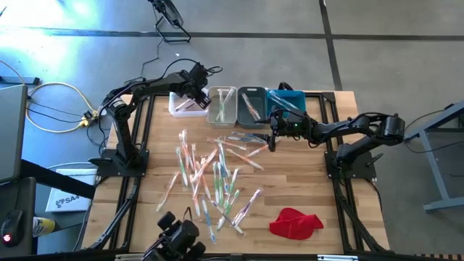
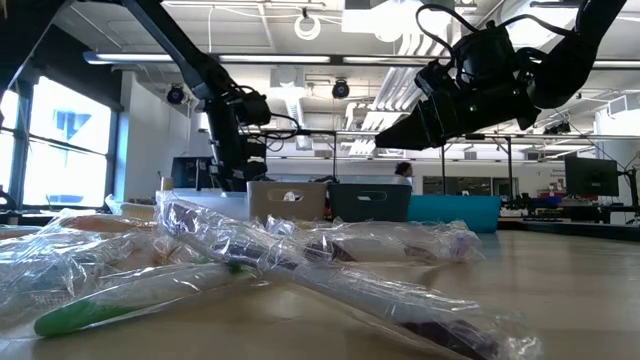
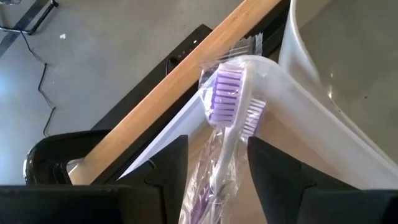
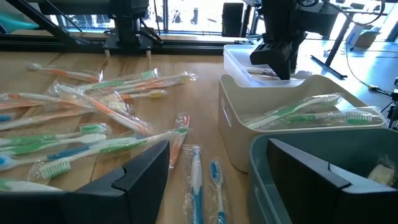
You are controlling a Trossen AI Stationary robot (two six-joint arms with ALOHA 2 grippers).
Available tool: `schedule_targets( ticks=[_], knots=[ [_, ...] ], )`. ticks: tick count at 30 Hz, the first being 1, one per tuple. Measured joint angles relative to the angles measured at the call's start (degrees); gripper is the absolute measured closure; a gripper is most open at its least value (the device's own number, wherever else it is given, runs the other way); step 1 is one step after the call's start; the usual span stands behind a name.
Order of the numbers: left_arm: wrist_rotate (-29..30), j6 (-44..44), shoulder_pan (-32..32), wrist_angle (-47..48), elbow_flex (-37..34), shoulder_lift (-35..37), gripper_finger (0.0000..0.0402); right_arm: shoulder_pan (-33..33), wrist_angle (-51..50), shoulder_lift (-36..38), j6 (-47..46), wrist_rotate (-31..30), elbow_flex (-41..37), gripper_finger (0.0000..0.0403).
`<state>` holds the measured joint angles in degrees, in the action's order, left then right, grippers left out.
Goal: Pick & Place Toothbrushes
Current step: Put the purple toothbrush into the transparent bin
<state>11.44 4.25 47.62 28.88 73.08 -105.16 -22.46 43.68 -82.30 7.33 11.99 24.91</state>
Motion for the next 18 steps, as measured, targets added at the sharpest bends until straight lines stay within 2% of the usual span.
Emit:
schedule_targets(
  ticks=[7,18],
  knots=[
    [1.54,-0.05,-0.02,1.25,0.04,1.80,0.0241,0.02,0.00,0.00,0.00,-0.02,0.00,0.0141],
    [-0.03,-0.17,-0.53,2.11,0.07,10.54,0.0241,0.00,-0.18,0.00,0.00,-0.02,0.00,0.0141]
  ],
)
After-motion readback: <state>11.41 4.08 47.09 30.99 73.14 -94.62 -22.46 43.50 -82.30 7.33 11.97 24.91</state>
